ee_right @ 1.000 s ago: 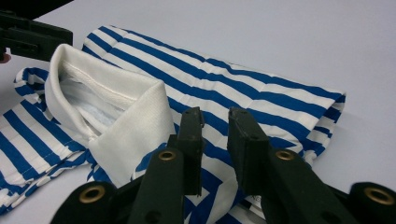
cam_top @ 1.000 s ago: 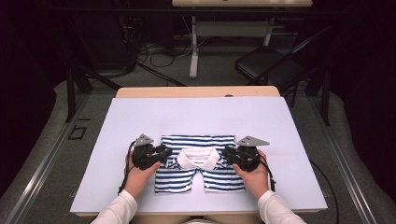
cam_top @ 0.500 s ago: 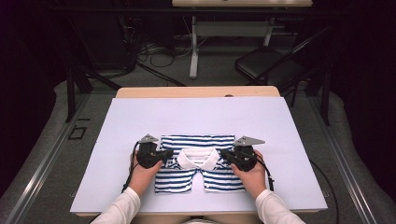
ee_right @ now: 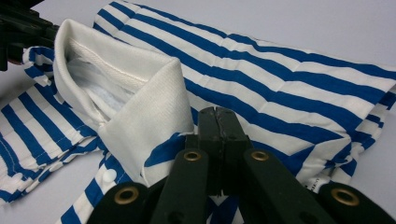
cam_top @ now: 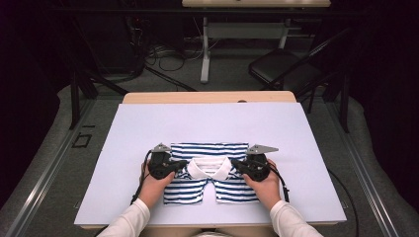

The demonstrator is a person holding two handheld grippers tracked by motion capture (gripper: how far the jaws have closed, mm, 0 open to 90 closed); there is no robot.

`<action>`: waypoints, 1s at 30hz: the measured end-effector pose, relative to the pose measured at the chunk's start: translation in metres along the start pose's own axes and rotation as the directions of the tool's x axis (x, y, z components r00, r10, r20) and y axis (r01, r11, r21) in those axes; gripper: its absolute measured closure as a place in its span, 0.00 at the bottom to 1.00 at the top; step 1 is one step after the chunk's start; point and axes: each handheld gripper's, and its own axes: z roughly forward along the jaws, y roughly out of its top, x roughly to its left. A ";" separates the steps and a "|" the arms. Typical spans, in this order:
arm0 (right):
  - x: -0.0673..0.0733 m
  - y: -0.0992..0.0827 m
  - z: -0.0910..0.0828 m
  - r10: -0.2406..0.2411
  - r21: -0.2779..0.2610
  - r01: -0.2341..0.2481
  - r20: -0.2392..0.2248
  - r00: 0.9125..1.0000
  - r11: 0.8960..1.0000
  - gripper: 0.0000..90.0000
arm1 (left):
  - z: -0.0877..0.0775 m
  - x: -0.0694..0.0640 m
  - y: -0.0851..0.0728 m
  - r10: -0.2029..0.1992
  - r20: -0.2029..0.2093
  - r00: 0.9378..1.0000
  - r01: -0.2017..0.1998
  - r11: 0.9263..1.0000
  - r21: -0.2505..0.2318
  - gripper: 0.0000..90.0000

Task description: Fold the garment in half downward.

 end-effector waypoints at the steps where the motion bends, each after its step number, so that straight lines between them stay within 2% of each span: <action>1: 0.001 0.000 0.000 -0.001 0.003 0.001 -0.005 1.000 1.000 1.00 | 0.000 -0.001 0.000 0.001 0.006 1.000 -0.001 1.000 -0.001 1.00; 6: 0.004 -0.001 -0.004 -0.013 0.005 0.013 -0.020 1.000 1.000 1.00 | -0.001 -0.008 -0.003 0.027 0.035 0.999 -0.027 0.999 0.020 1.00; 17: 0.013 -0.008 -0.017 -0.035 0.025 0.037 -0.069 0.997 0.999 1.00 | -0.008 -0.021 -0.014 0.047 0.079 0.996 -0.052 0.997 0.059 1.00; 21: 0.018 -0.011 -0.020 -0.063 0.038 0.066 -0.080 0.995 0.997 1.00 | -0.012 -0.027 -0.019 0.047 0.085 0.995 -0.053 0.996 0.069 1.00; 24: 0.021 -0.012 -0.021 -0.080 0.042 0.083 -0.081 0.994 0.996 1.00 | -0.014 -0.029 -0.020 0.068 0.079 0.995 -0.073 0.995 0.073 1.00; 30: 0.025 -0.014 -0.022 -0.091 0.060 0.096 -0.080 0.993 0.994 1.00 | -0.014 -0.030 -0.021 0.065 0.078 0.995 -0.071 0.995 0.074 1.00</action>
